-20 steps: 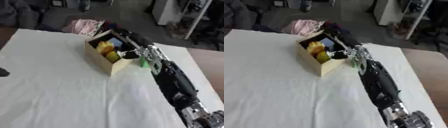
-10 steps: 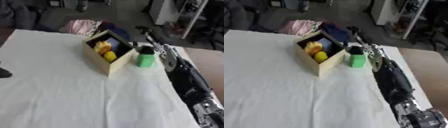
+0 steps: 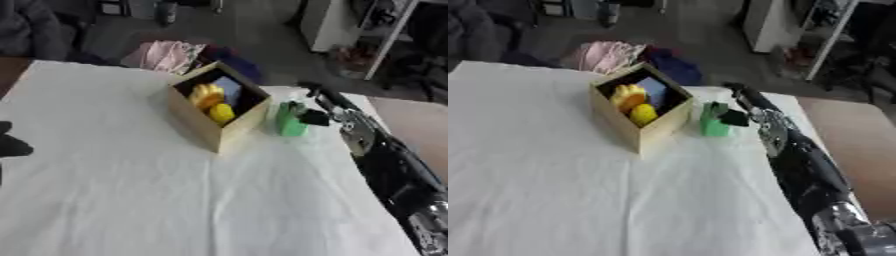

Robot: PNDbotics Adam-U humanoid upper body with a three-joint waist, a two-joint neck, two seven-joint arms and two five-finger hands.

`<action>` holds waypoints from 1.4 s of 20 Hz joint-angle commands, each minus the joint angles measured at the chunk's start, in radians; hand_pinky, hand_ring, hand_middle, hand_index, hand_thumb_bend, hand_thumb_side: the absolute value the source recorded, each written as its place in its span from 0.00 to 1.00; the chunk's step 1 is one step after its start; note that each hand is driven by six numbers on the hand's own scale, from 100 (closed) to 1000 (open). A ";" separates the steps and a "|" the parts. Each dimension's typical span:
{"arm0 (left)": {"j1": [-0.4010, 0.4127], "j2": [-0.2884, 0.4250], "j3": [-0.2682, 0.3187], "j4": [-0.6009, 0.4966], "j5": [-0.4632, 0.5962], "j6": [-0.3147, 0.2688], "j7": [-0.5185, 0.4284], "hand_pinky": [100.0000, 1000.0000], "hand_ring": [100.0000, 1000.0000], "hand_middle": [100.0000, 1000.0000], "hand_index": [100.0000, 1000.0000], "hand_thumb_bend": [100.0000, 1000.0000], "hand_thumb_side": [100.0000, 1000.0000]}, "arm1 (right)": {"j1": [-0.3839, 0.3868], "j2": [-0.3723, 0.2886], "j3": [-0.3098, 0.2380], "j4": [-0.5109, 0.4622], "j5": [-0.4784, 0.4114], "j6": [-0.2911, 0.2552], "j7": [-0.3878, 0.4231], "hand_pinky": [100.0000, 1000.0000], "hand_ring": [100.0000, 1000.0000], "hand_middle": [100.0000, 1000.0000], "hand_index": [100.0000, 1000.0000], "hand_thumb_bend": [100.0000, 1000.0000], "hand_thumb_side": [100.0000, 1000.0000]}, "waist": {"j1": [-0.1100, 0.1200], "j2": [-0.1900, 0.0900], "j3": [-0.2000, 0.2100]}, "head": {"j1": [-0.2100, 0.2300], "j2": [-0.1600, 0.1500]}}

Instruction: Pick up objects on the table and place them in the box.

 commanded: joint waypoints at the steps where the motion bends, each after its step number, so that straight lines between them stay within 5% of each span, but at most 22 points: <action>1: -0.004 0.014 0.008 -0.015 -0.006 0.002 -0.002 0.73 0.64 0.56 0.81 0.00 0.51 | -0.015 -0.035 0.007 0.013 0.003 -0.017 0.062 0.87 0.88 0.94 1.00 0.00 0.74 | -0.002 -0.029 0.000 | 0.001 -0.003; 11: -0.004 0.010 0.008 -0.015 -0.006 0.004 -0.002 0.74 0.64 0.56 0.81 0.00 0.51 | -0.014 -0.006 -0.007 -0.003 -0.076 -0.027 0.164 0.83 0.85 0.89 0.99 0.00 0.99 | -0.003 -0.024 0.003 | 0.005 -0.005; 16: -0.003 0.010 0.008 -0.015 -0.007 0.006 -0.004 0.74 0.64 0.56 0.81 0.00 0.51 | -0.016 -0.004 0.007 -0.039 -0.128 -0.049 0.236 0.84 0.86 0.91 1.00 0.00 1.00 | -0.002 -0.025 0.000 | 0.006 -0.006; 20: -0.002 0.010 0.009 -0.015 -0.007 0.006 -0.003 0.74 0.63 0.56 0.81 0.00 0.51 | -0.016 -0.005 0.019 -0.073 -0.074 -0.079 0.286 0.86 0.89 0.94 1.00 0.00 1.00 | -0.001 -0.025 0.000 | 0.005 -0.007; 23: -0.003 0.010 0.010 -0.015 -0.007 0.006 -0.003 0.74 0.63 0.56 0.81 0.00 0.51 | -0.015 -0.006 0.025 -0.102 0.005 -0.112 0.295 0.88 0.90 0.95 1.00 0.00 0.85 | -0.001 -0.026 -0.001 | 0.006 -0.009; 28: -0.003 0.009 0.011 -0.015 -0.008 0.006 -0.003 0.74 0.63 0.57 0.81 0.00 0.51 | -0.011 -0.003 0.022 -0.123 0.152 -0.165 0.286 0.87 0.89 0.94 1.00 0.00 0.45 | -0.001 -0.025 -0.001 | 0.006 -0.009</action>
